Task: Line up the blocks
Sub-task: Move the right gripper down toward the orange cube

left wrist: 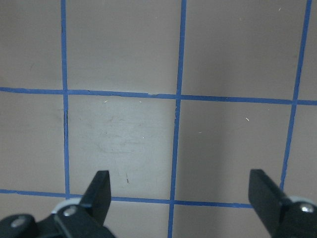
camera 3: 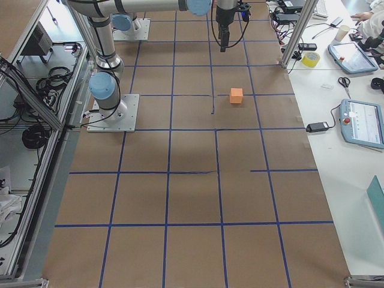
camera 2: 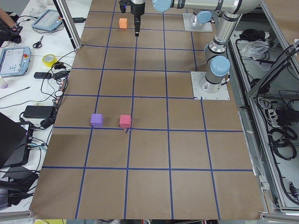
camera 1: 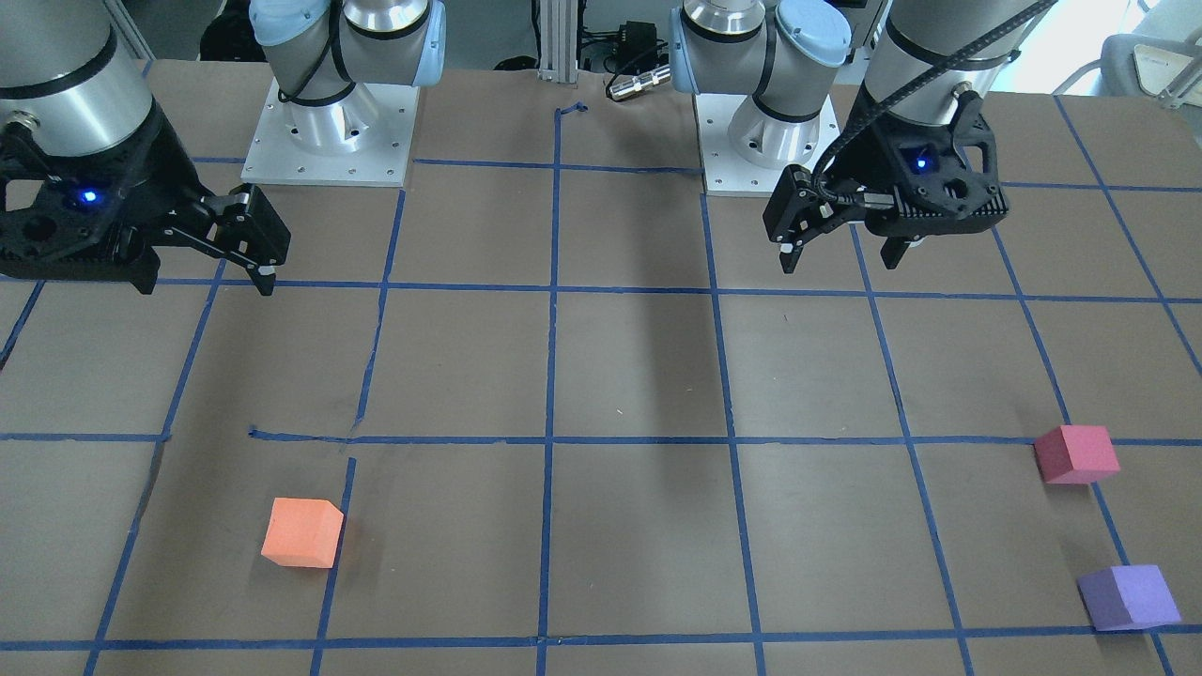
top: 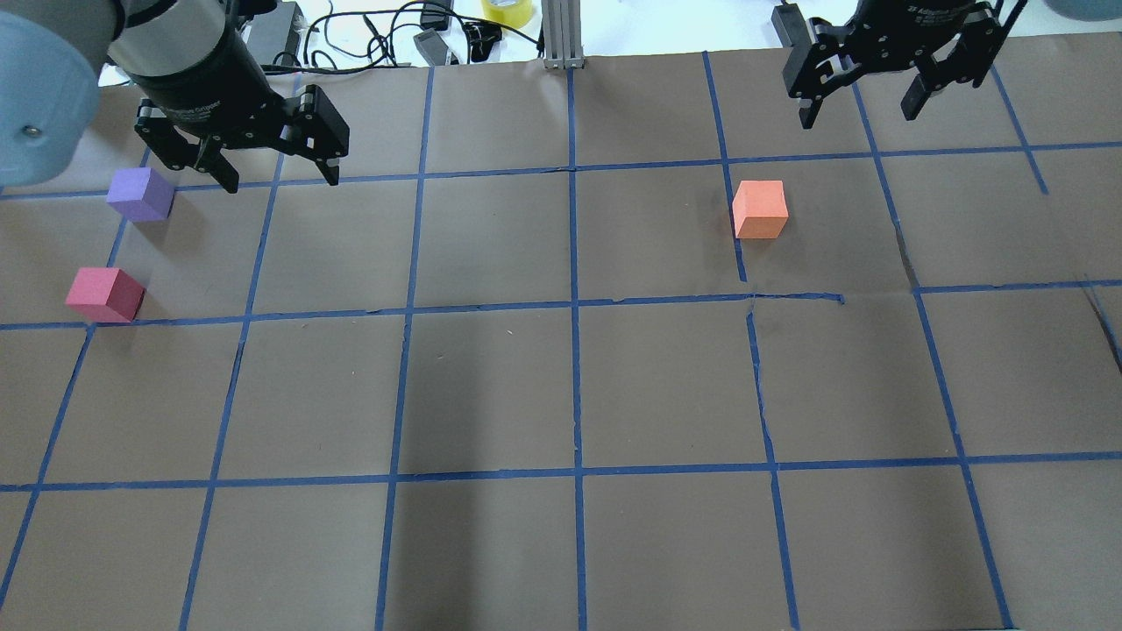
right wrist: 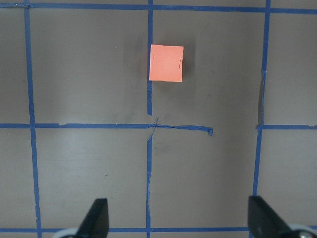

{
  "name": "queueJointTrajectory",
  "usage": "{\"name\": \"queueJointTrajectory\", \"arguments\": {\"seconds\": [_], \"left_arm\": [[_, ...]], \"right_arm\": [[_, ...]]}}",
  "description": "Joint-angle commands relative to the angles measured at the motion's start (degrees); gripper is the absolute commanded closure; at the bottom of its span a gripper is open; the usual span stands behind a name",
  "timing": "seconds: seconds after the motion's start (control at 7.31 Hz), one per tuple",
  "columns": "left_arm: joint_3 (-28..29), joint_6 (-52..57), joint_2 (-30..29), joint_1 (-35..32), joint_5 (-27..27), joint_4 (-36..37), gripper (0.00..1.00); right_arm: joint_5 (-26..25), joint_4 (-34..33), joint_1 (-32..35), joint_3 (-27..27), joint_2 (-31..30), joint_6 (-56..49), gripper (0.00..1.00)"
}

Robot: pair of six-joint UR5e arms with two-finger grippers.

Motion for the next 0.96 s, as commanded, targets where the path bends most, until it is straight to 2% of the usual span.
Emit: {"name": "queueJointTrajectory", "arguments": {"seconds": [0.0, 0.68, 0.82], "left_arm": [[-0.05, 2.03, -0.29, 2.33, -1.06, -0.07, 0.00], [-0.14, 2.14, -0.20, 2.09, -1.24, 0.01, 0.00], [-0.06, 2.05, -0.38, 2.09, -1.33, 0.45, 0.00]], "right_arm": [[-0.14, 0.04, 0.04, -0.03, 0.04, -0.03, 0.00], [-0.58, -1.01, -0.40, -0.03, 1.53, -1.00, 0.00], [-0.58, -4.58, -0.40, -0.12, 5.54, -1.00, 0.00]]}}
